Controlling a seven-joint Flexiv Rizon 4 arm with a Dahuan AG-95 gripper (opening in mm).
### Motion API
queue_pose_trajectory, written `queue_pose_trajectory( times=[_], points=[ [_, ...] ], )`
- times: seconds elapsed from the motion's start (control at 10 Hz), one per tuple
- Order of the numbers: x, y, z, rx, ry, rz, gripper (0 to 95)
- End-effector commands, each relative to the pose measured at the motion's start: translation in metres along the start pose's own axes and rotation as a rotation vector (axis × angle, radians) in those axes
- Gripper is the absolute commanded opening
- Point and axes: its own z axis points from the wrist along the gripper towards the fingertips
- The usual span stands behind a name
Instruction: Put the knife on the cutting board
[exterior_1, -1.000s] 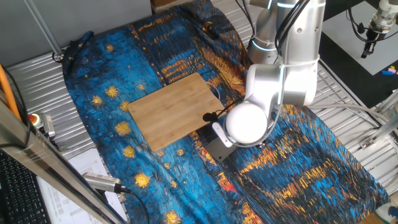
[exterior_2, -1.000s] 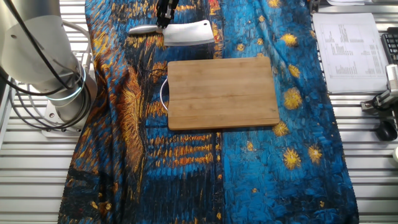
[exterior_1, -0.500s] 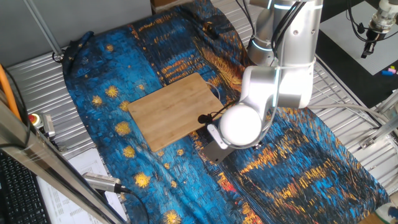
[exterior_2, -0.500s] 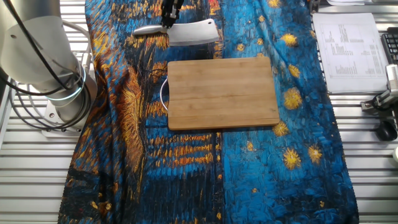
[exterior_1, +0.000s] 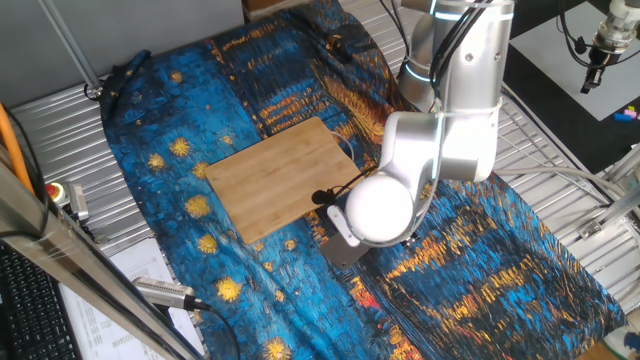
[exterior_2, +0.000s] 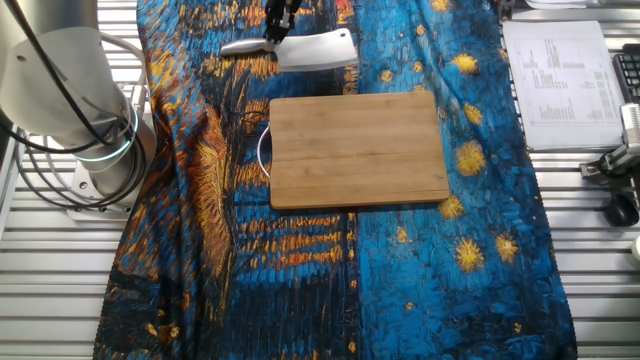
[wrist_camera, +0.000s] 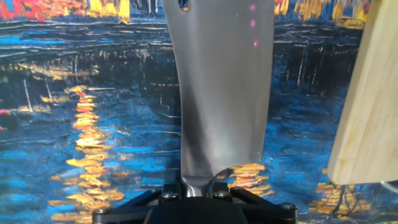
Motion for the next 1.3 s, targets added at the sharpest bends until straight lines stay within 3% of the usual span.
queue_pose_trajectory(
  times=[0.1,1.3],
  points=[
    [-0.004,-0.001,-0.006,-0.011,-0.001,-0.005,0.0],
    [-0.041,0.005,-0.028,-0.004,-0.027,-0.027,0.0]
  ],
)
